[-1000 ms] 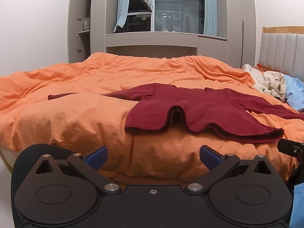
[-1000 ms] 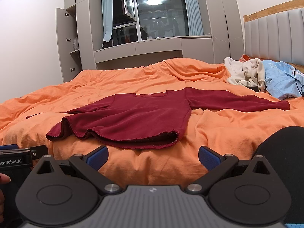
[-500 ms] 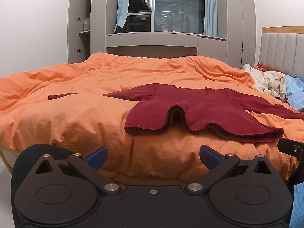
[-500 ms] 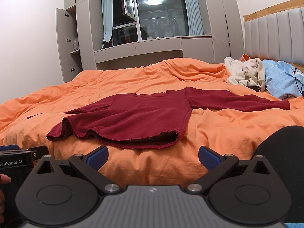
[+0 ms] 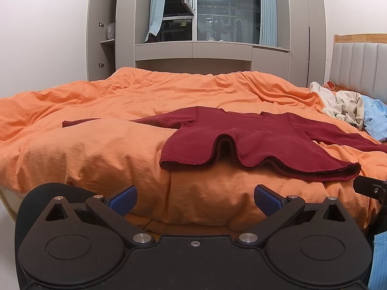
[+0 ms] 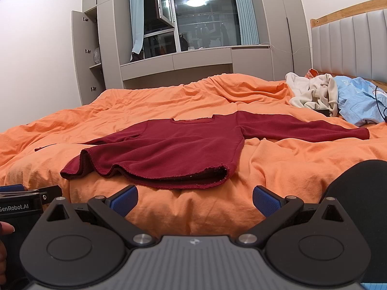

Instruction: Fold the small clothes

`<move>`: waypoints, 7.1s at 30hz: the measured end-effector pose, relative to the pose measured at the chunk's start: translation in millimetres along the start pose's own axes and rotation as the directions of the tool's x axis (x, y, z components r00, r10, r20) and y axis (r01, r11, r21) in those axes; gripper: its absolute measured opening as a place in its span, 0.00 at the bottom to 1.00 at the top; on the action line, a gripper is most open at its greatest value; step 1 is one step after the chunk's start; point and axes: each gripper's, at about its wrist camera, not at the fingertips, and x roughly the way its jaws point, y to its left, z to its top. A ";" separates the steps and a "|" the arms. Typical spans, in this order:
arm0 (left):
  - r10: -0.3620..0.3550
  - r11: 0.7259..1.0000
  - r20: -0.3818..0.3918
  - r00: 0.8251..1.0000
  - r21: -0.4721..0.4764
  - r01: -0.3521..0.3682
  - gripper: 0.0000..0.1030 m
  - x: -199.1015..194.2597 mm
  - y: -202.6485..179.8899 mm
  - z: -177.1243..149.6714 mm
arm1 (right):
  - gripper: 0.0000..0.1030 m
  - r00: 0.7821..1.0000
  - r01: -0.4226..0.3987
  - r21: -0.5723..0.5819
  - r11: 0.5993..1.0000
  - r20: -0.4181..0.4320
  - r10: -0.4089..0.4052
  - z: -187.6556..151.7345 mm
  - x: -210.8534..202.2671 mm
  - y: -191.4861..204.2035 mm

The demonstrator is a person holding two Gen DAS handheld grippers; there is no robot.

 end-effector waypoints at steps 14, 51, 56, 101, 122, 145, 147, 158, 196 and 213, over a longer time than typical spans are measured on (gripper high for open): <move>-0.003 1.000 -0.002 1.000 0.019 0.003 1.00 0.1 -3.0 5.9 | 1.00 1.000 -0.017 0.010 1.000 -0.006 0.017 6.2 -0.1 -1.8; -0.225 0.941 -0.080 0.971 0.242 0.238 1.00 252.4 -189.6 160.1 | 1.00 0.950 0.310 0.341 0.887 -0.074 -0.304 120.9 178.2 -263.1; -0.256 0.936 -0.120 0.959 0.218 0.277 1.00 285.2 -193.4 145.8 | 1.00 0.932 0.363 0.443 0.820 -0.146 -0.333 117.3 203.0 -308.0; -0.202 0.971 -0.210 0.957 0.086 0.224 1.00 332.7 -131.0 161.8 | 0.03 0.835 0.465 0.540 0.702 -0.004 -0.551 149.8 224.9 -342.5; -0.025 0.974 -0.079 0.997 -0.227 0.006 1.00 332.3 -0.1 221.3 | 0.02 0.997 -0.028 -0.050 0.998 0.072 0.031 232.5 349.9 -65.5; -0.067 0.964 -0.161 0.985 -0.265 0.022 1.00 359.3 24.7 206.3 | 0.72 0.907 -0.368 -0.276 0.888 -0.320 0.276 150.2 346.4 21.6; -0.080 0.968 -0.173 0.982 -0.247 0.035 1.00 363.4 19.8 203.1 | 0.83 0.917 -0.349 -0.298 0.889 -0.303 0.258 151.3 331.1 8.2; -0.059 0.998 -0.303 0.951 -0.036 0.051 1.00 401.0 -27.1 171.8 | 1.00 0.987 0.002 -0.101 0.995 -0.159 -0.019 159.9 331.8 -128.6; -0.007 1.000 -0.441 0.898 0.005 0.010 1.00 412.2 -25.7 138.9 | 0.78 0.948 0.102 -0.206 0.973 -0.278 -0.158 144.9 313.7 -176.0; 0.002 1.000 -0.435 0.900 0.024 0.010 1.00 411.8 -25.2 137.7 | 0.07 0.933 0.083 -0.278 0.957 -0.316 -0.173 126.2 321.6 -156.2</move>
